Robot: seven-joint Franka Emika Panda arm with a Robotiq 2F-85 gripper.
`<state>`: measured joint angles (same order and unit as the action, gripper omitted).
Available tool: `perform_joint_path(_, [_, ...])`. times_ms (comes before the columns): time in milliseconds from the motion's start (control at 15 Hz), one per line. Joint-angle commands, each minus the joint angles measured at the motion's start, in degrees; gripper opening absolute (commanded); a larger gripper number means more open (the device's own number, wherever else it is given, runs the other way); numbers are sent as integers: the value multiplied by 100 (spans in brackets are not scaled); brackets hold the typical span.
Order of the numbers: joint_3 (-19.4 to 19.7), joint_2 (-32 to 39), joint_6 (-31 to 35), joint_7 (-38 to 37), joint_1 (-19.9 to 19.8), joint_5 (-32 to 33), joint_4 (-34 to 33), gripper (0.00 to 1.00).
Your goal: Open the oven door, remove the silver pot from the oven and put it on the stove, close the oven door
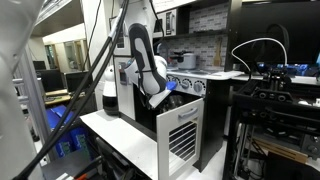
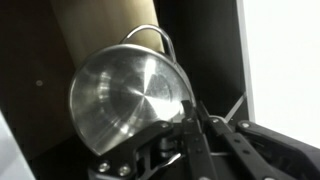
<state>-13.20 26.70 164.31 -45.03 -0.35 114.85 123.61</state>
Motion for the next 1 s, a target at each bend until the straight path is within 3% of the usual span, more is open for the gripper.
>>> perform_joint_path(0, [155, -381, 447, 814, -15, -655, 469, 1])
perform_joint_path(800, [62, -1059, 918, 3654, -99, -3000, 1665, 1])
perform_joint_path(933, [209, -1172, 1091, 4210, 69, -3570, 1914, 1])
